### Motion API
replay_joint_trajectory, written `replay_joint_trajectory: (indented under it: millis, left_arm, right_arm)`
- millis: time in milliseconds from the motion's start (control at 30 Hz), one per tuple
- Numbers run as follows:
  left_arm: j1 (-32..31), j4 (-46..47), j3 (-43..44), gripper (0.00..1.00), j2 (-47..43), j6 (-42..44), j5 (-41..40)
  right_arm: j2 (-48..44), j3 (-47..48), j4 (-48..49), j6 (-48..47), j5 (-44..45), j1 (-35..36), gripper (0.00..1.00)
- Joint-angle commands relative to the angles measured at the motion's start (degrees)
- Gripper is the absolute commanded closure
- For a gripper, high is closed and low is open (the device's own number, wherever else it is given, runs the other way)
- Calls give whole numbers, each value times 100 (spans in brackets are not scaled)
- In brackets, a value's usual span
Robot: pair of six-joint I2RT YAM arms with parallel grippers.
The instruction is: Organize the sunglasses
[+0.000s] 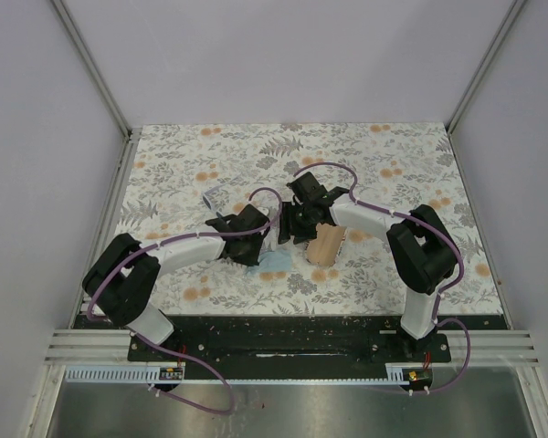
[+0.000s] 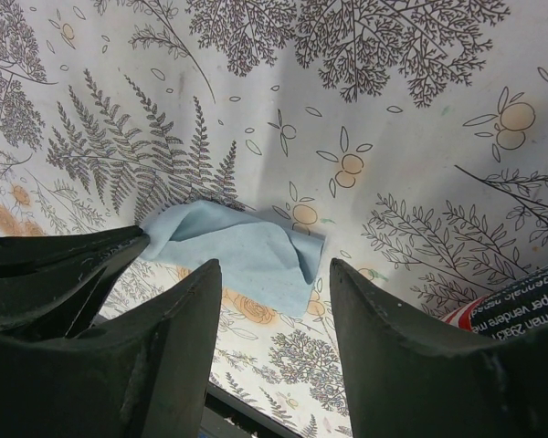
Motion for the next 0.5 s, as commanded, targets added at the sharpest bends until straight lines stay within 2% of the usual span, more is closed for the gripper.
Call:
replay_joint_trajectory:
  millis: [0, 167, 333, 467]
  left_arm:
    - [80, 62, 228, 100, -215, 45, 278]
    - [133, 62, 315, 100, -286, 159, 137]
    - [133, -465, 860, 100, -119, 528, 49]
    - [89, -466, 940, 100, -189, 713, 478]
  right_arm:
    - [-169, 37, -12, -14, -36, -18, 42]
    - [-160, 37, -4, -6, -45, -18, 42]
    - [-143, 46, -4, -14, -28, -27, 42]
    - [-116, 98, -65, -32, 33, -18, 42]
